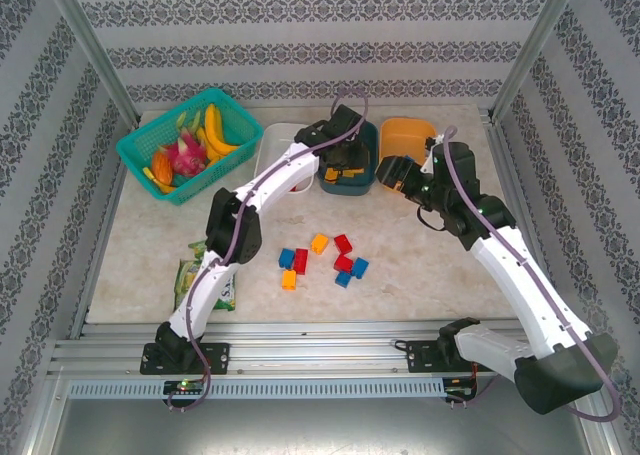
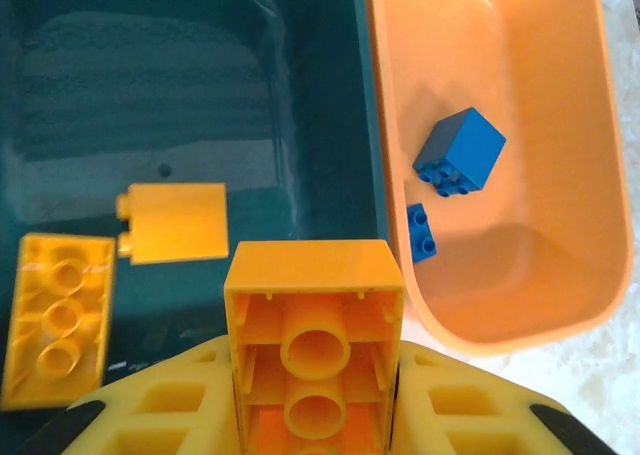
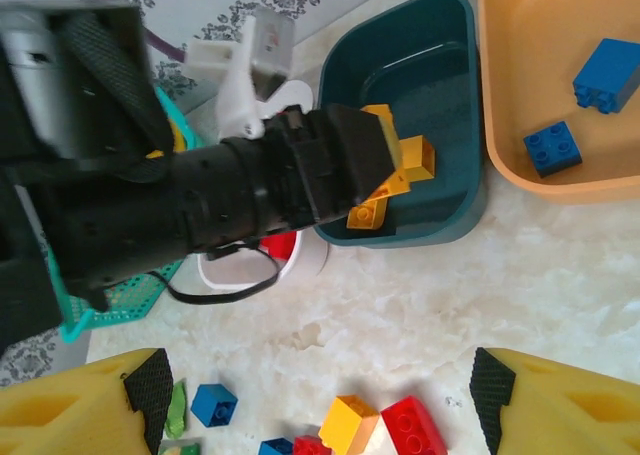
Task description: Sort the legos into containers by color
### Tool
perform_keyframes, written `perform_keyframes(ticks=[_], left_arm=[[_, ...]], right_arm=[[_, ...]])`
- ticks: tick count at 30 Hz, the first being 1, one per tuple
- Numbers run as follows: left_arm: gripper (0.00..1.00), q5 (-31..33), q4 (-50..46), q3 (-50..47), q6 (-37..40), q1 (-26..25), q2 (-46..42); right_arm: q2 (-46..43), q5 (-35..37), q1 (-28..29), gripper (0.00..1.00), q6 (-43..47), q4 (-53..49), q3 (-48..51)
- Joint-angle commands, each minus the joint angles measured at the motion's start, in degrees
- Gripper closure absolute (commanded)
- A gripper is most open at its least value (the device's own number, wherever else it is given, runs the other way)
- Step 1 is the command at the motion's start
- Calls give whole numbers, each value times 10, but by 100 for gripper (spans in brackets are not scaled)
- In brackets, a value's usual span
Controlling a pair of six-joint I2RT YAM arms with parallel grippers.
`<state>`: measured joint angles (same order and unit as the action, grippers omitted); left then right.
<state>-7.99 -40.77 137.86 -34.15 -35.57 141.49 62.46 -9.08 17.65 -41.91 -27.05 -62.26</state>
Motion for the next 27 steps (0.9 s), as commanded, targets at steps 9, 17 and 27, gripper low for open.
perform_keyframes(ticks=[9,17,27], left_arm=[[63,-62,63,29,26,9,67],[44,-69,43,36,16,11,62],[38,-27,-23,25,-37,16,-64]], right_arm=[[-9,-31,-33,19,-46,25,16],[-8,-35,-34,19,-40,13,23],[-1,-31,6,21,37,-55,-3]])
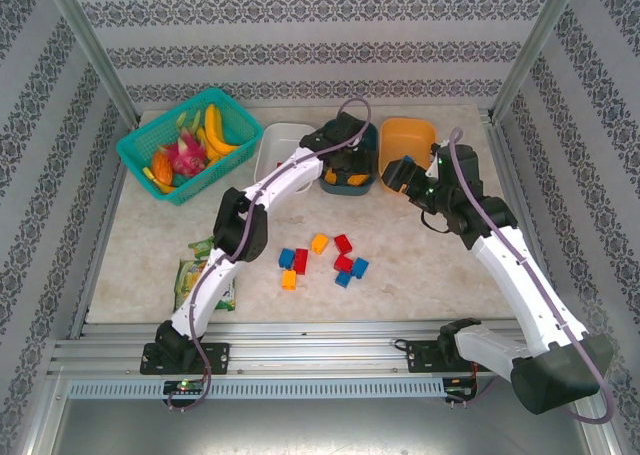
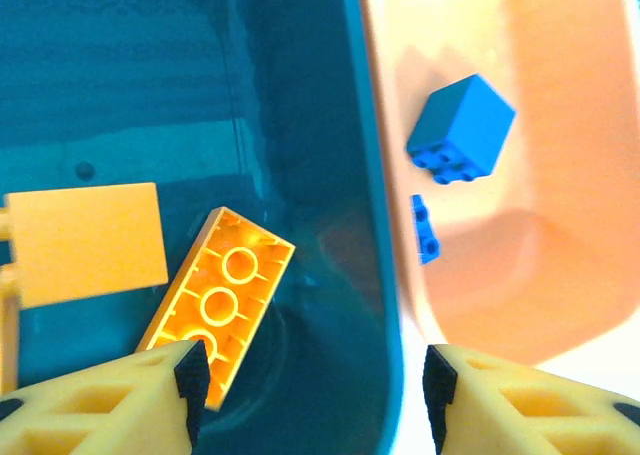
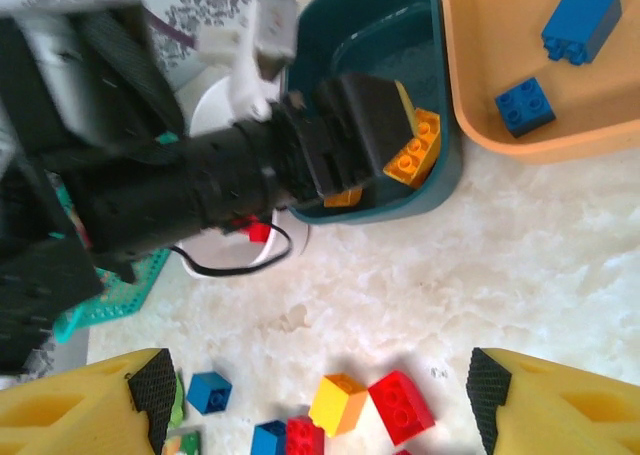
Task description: Sort the legos into containers by color
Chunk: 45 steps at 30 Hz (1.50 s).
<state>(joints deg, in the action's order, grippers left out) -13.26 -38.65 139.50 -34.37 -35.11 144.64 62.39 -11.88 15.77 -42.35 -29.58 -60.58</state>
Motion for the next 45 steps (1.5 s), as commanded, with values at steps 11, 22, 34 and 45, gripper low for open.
perform_keyframes(ticks=[11,22,34,45], left_arm=[[38,65,-67,-464,-137,22,-457],[36,-32,22,-798,-44,-27,-732],[31,-79,53,-858,-9,-43,-816],[31,-73,53,-863,-12,-43,-827]], right_arm=[[46,66,163,25,86,-81,-3],[108,55,162,27,-186,-96,102],[220,20,165,30,-350,-25,134],[269,-7,185,34,-366,-5,135]])
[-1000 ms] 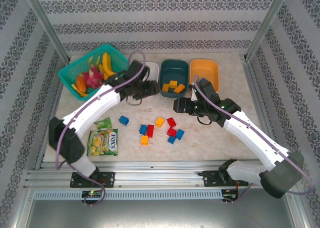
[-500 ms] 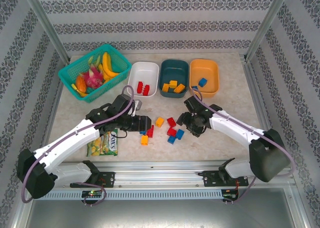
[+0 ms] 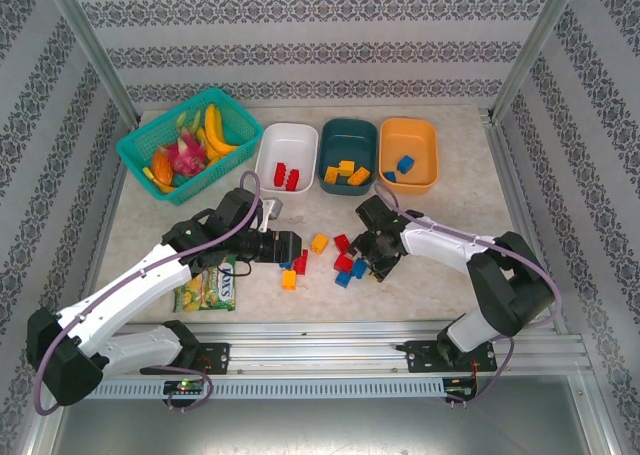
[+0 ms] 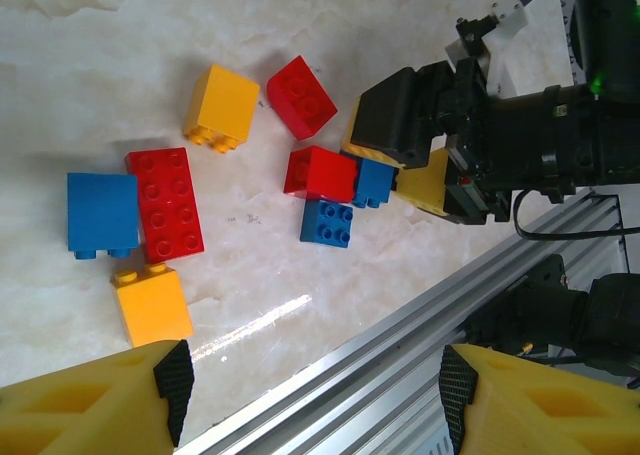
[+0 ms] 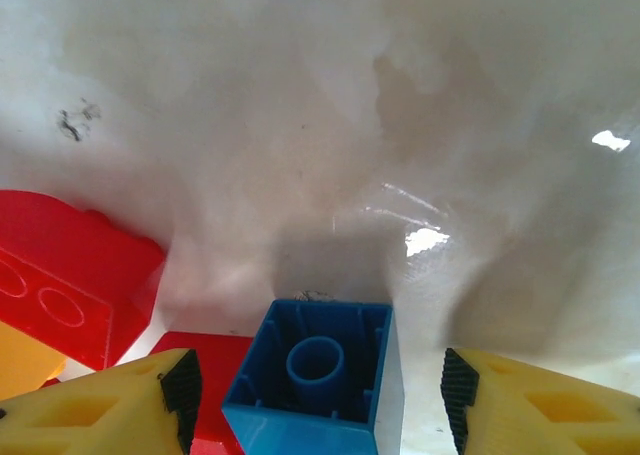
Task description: Sort the legos into containers by color
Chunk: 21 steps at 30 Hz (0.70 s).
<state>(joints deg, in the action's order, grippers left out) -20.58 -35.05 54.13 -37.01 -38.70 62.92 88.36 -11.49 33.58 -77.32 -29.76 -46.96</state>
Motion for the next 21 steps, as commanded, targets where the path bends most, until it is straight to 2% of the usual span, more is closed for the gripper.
perform_keyframes(ticks=[1,8,14,16,21], left_arm=[[31,-1,18,-11,14,-8,-10],[32,-6,35,-9,10,-8,-4],[31,-11,42,-2,10,-8,7],[32,-11,44,6,9,-8,13],[32,-18,68,74,-2,-8,56]], right_arm=[[11,-10,8,35,-18,-5,0],[23,-3,9,49,-19,0,-2],[19,14,7,66,-10,-21,-19],[6,35,6,73,8,-49,-35],[-48,116,-31,75,101,-141,-115]])
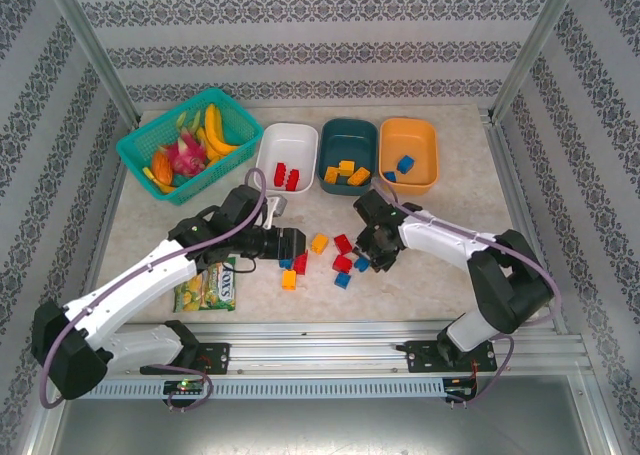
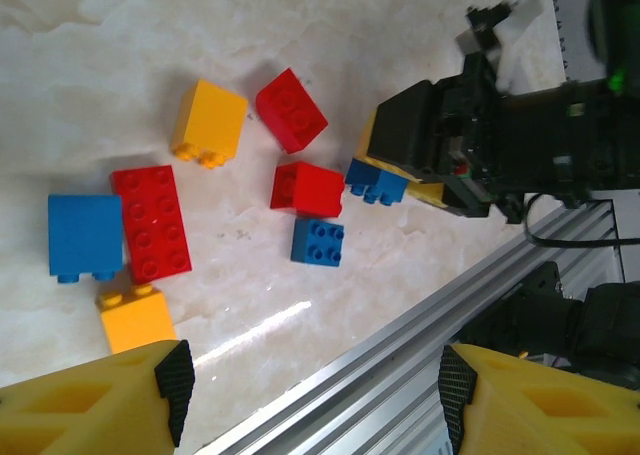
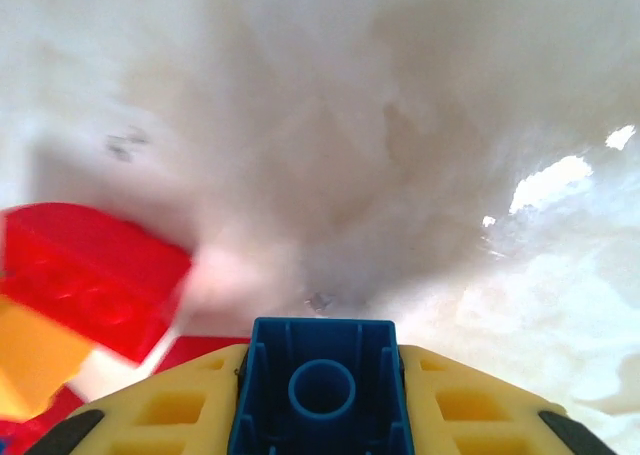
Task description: Sort the legos into containers by color
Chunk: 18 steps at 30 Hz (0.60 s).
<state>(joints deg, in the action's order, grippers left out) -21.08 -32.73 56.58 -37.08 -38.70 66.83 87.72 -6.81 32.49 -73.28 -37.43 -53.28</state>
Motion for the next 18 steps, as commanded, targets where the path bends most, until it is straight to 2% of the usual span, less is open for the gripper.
perform_keyframes(ticks=[1,5,10,13,18], left_arm=[[31,-13,52,74,-5,-8,33],[29,-16,65,182,-8,0,115],[28,-49,107,306,-34,31,233],[28,-70,115,380,-38,42,304],[28,-88,102,505,-27,50,412]], right_arm=[[-51,90,-37,75,93,-82,-78],[-57,140,-113,75,213,-120,-175],[18,166,-190,75,344,-128,-297],[82,198,-214,75,394,-125,-353],[201,209,-245,75,420,-136,-445]])
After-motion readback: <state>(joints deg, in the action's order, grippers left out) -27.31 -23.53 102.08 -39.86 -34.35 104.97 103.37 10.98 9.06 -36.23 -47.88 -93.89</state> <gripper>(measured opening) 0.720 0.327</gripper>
